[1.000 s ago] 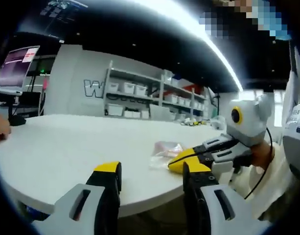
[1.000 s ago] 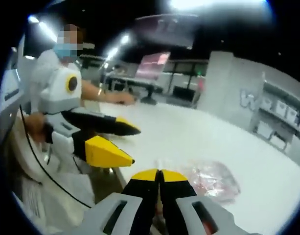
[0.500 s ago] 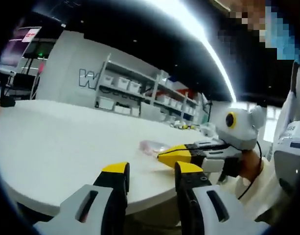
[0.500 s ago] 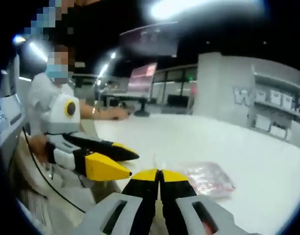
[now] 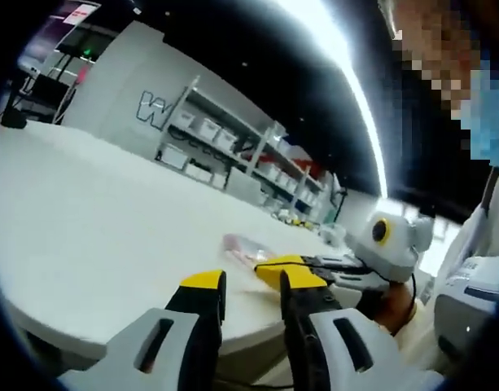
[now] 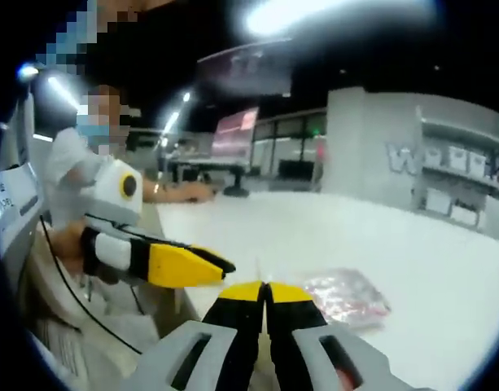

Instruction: Open the resealable bag by pulling the two sides of the seal apart until the entire bag opening is separated and visibly accessible.

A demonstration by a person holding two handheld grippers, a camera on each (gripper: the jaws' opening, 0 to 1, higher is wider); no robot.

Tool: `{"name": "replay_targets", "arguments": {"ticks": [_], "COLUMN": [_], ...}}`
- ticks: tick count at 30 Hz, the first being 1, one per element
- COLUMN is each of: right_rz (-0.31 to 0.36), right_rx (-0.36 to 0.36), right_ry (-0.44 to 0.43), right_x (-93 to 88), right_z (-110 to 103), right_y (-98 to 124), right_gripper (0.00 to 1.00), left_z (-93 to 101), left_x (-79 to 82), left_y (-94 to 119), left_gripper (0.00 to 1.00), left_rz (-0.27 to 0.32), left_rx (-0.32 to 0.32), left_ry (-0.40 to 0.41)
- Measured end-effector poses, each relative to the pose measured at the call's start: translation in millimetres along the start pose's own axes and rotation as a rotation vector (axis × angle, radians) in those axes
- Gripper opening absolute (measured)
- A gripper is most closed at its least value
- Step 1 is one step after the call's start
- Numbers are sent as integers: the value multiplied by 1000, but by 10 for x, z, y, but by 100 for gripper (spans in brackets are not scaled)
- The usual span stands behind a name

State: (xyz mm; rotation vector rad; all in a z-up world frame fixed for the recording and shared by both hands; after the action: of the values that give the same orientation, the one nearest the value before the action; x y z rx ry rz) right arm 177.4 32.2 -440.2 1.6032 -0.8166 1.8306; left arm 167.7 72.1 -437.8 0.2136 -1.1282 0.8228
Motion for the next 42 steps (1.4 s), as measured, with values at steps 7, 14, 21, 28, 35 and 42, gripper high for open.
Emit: {"name": "replay_targets", "arguments": {"ticks": [7,14,21,28,35,42], "right_rz": [2,-9,0,5,0,-10], "right_rx": [-8,-14,-7,10,14,28], "right_ry": [0,13,6,-17,-11,-4], "right_x": [18,-6,-13,-13,-37,-59], "right_z": [60,100,97,87,65,21], "right_y": [34,52,72,67,62,56], "right_gripper": [0,0,0,0,0,0], "left_z": [4,32,48,33,57,71], "left_x": [-16,-84,-131,-188,-221,-242], "left_y": [-93,-166,-207,-288,-302,-263], "left_gripper": [25,17,17,10,8,7], "left_rz": [-14,-56,-128,-175,-199,-214], "left_rx": [3,-10,0,29,31,42], "left_ry": [50,75,147,221,238,262]}}
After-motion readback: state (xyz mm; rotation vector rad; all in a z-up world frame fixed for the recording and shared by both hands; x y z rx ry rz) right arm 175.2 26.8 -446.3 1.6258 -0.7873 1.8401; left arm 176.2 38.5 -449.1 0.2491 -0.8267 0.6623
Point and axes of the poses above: the point that each gripper's makers call its tool centre point, and the gripper's own axes: y roughly backward along the fingers, z roughly to its right, x roughly out of its top, the point moved 1 cm from there along y, roughly backward along the fingers, and after that the axes turned 15 degrees about z, right-handed, at the moved point
